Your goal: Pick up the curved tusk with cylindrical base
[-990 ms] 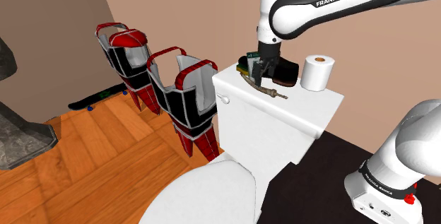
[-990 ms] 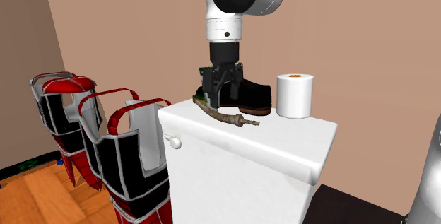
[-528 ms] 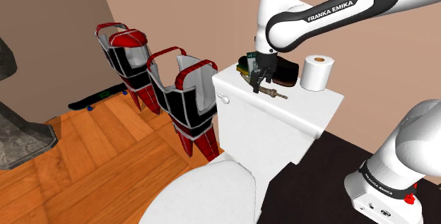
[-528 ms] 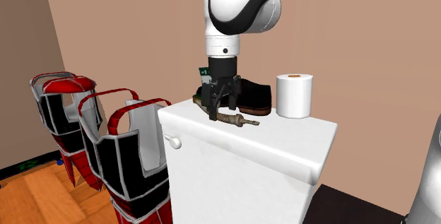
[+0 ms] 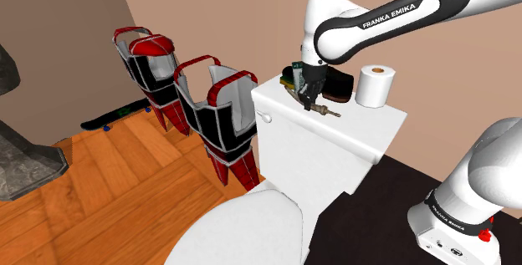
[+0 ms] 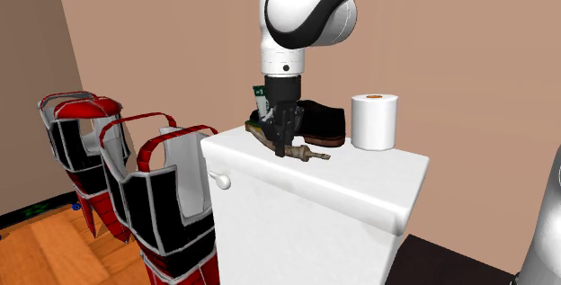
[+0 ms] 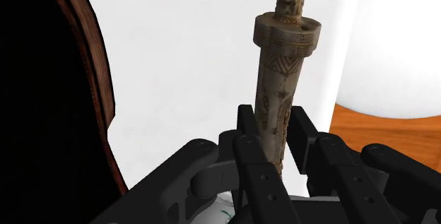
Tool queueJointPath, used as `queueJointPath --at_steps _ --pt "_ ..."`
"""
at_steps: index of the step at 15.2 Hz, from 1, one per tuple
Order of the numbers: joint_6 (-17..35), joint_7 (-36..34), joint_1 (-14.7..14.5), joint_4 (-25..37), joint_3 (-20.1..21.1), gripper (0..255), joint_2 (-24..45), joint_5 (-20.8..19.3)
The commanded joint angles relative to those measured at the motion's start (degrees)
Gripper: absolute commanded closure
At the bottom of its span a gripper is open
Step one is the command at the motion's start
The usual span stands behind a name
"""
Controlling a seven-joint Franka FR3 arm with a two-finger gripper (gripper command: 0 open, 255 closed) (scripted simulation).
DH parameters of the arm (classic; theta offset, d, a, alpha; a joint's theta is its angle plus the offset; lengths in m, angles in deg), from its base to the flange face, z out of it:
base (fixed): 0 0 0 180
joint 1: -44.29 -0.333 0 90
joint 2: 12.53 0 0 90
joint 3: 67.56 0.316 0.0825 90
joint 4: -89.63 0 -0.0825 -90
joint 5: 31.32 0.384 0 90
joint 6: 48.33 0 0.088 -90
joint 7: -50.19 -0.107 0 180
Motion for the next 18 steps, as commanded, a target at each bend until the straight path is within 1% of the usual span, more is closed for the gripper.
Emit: queueJointPath --at_steps 1,4,18 --pt "0.0 0.0 0.0 0.0 0.0 255 0.0 0.0" --pt "0.1 0.0 0.0 -0.2 0.0 255 0.0 0.0" --pt "-10.9 0.4 0.0 7.8 -0.4 255 -3.2 0.4"
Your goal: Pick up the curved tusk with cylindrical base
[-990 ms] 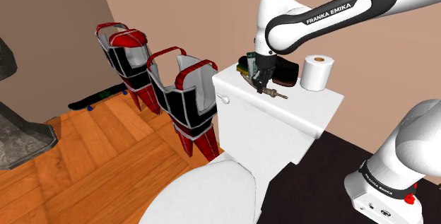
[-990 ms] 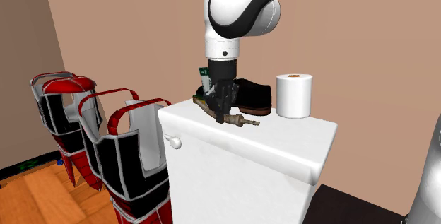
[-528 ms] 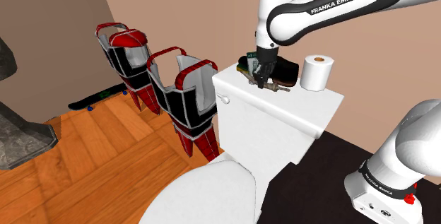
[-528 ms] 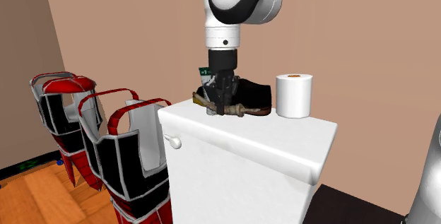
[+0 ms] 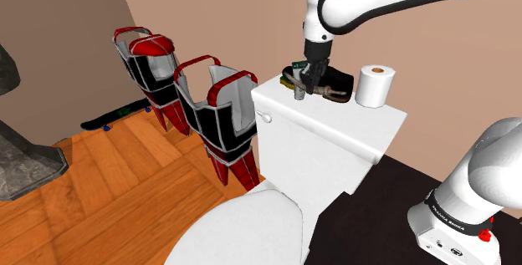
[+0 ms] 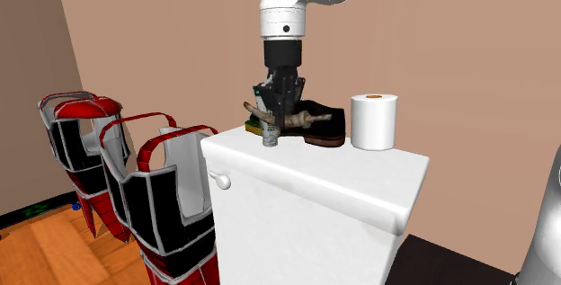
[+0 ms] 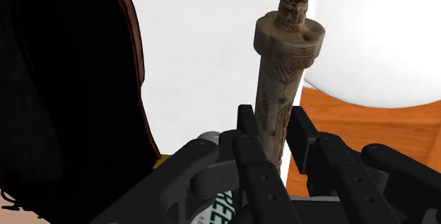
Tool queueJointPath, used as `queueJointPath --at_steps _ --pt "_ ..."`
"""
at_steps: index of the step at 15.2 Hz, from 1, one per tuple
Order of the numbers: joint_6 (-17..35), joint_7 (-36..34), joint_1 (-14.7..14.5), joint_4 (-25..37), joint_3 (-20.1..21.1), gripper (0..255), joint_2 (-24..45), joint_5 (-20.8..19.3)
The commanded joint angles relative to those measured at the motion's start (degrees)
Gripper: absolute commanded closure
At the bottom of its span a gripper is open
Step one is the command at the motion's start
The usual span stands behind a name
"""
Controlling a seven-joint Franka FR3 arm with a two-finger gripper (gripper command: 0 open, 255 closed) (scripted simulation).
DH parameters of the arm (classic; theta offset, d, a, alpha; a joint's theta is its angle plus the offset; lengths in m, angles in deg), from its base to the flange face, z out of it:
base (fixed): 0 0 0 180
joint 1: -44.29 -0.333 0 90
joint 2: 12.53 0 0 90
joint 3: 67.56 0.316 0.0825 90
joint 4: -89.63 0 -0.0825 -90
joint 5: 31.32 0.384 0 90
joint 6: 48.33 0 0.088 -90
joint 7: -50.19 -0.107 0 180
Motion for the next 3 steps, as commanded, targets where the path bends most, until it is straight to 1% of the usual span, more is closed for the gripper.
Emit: queueJointPath --at_steps 1,3 --pt "-1.5 0.1 0.0 1.2 -0.1 255 -0.3 0.0" --pt "-1.6 0.1 0.0 1.3 -0.1 255 -0.3 0.0"
